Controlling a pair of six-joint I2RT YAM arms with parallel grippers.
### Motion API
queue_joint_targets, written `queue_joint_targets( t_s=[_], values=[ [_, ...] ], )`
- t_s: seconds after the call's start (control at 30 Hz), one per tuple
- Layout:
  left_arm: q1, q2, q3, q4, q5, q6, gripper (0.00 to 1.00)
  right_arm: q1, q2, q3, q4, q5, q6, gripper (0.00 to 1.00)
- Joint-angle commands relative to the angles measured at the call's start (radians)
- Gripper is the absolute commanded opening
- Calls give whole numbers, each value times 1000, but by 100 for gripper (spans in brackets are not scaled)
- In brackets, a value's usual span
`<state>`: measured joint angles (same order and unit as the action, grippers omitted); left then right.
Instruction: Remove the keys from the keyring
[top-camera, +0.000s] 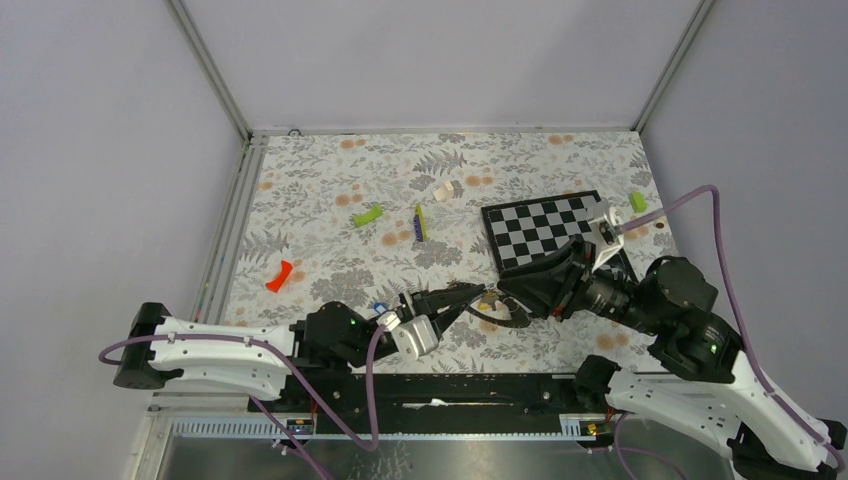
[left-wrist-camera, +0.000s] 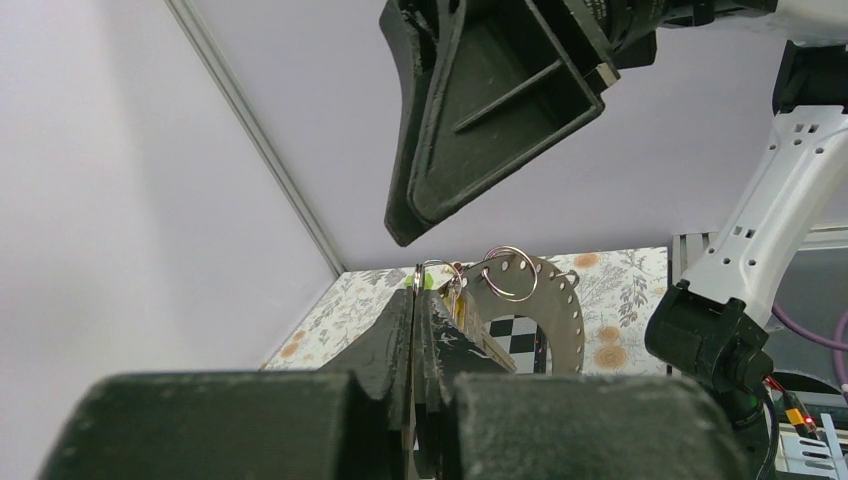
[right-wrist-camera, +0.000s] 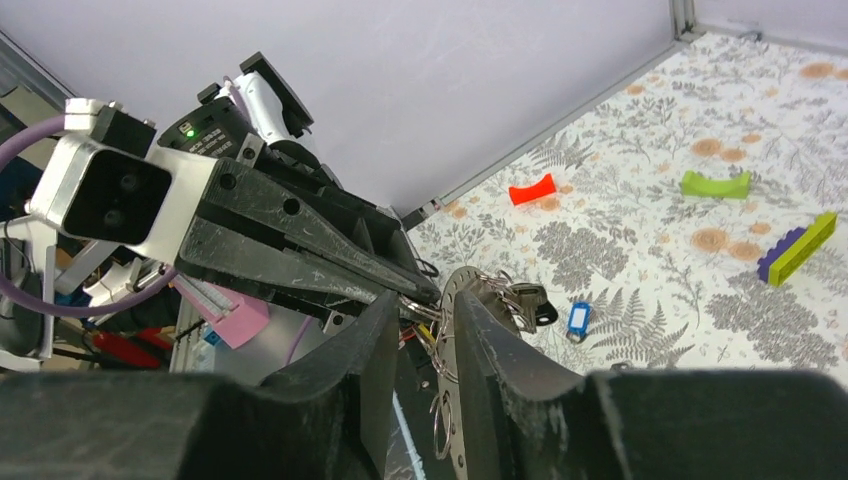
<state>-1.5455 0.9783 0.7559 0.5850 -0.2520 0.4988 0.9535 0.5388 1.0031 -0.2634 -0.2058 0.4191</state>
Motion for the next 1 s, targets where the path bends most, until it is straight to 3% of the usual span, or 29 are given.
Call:
queue_joint_targets(
  t_s=[0.0,0.43,0.97],
  values=[
    [-5,-4,5,79,-16,-8,0,-2,50,72,-60,24,68,33],
    [-5,6,4,80,-37,-2,0,-3,80,103,-127,-9,102,28],
    [-5,-4,-8,79,-39,-4,0,-2,65,92,-168,46,86,28]
  ],
)
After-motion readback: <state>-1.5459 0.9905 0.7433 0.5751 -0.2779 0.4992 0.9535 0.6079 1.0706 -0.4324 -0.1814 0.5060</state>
